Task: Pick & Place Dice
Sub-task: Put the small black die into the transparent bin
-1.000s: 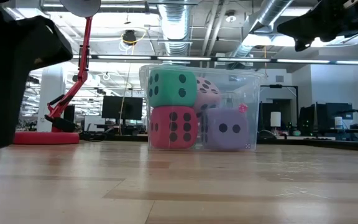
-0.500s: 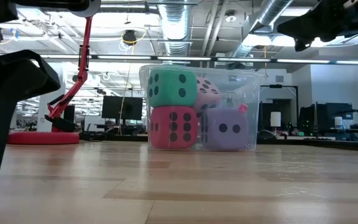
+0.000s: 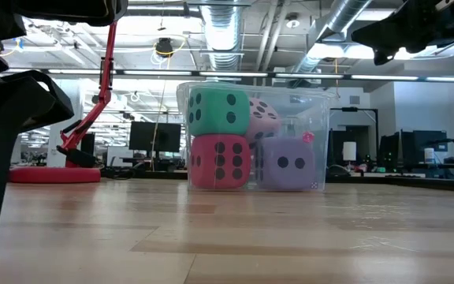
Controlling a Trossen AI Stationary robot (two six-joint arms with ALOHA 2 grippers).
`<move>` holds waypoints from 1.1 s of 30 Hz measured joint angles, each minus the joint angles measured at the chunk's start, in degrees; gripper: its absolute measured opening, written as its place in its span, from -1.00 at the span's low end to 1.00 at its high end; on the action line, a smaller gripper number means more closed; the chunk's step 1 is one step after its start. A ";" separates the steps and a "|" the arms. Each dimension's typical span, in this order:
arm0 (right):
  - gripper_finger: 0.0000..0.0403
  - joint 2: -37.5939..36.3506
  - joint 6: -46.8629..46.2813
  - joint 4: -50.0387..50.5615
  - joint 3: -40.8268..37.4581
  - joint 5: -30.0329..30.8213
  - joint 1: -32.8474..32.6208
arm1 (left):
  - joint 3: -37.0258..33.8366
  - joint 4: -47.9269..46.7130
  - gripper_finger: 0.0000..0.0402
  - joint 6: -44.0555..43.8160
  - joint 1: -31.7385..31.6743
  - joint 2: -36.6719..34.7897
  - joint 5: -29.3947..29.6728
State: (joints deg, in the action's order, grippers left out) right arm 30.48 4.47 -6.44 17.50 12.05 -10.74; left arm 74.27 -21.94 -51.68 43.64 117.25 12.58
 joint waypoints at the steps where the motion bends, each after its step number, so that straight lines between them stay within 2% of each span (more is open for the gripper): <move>1: -0.97 0.00 -0.01 0.01 0.00 0.00 0.00 | -0.02 -0.10 -0.17 0.00 0.00 0.00 0.02; 10: -0.97 0.00 0.00 0.00 0.00 0.01 0.00 | -0.08 -0.58 -0.44 -0.02 -0.18 0.05 0.24; 23: -0.97 0.00 0.00 0.00 0.00 0.00 0.00 | -0.10 -0.87 -0.55 0.20 -0.31 0.13 0.02; 33: -0.97 0.00 0.02 0.00 0.00 0.00 0.00 | -0.12 -0.85 -0.72 0.49 -0.24 0.20 1.85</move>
State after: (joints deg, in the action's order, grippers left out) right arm 30.48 4.49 -6.44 17.50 12.05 -10.74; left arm 74.15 -22.79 -51.19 43.40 117.45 14.42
